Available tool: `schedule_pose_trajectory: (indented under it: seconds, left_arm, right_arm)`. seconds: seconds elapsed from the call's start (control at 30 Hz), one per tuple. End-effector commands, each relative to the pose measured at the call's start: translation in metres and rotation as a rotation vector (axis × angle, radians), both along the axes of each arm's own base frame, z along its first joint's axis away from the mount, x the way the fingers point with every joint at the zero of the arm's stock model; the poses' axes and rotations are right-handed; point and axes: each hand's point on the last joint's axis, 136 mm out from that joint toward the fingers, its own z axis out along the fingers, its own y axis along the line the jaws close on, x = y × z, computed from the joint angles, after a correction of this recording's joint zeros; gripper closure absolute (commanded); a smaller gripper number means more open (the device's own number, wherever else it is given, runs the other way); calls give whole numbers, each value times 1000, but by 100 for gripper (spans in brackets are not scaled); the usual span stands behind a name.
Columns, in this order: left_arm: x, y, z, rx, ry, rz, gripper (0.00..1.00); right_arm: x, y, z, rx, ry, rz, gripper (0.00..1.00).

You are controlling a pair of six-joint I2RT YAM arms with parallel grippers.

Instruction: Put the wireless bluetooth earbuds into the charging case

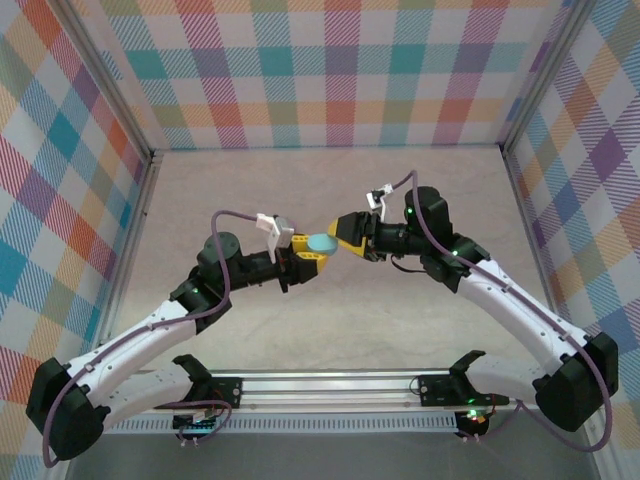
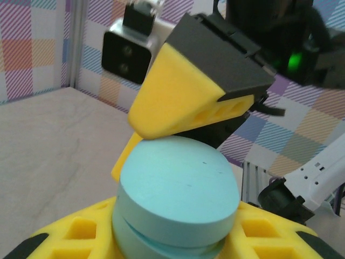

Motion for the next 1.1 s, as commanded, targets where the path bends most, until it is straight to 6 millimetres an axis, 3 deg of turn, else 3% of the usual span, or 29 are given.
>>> schedule_pose_trajectory:
  seconds: [0.0, 0.3, 0.77, 1.07]
  left_arm:
    - [-4, -6, 35, -90, -59, -38, 63]
    - [9, -16, 28, -77, -40, -30, 63]
    - [26, -17, 23, -32, -51, 39, 63]
    - [35, -21, 15, 14, -48, 55, 62]
  right_arm:
    - [-5, 10, 31, 196, 31, 58, 31]
    - [-5, 14, 42, 290, 72, 89, 32]
    - [-11, 17, 33, 305, 134, 127, 47]
    - [-19, 18, 34, 295, 142, 176, 38]
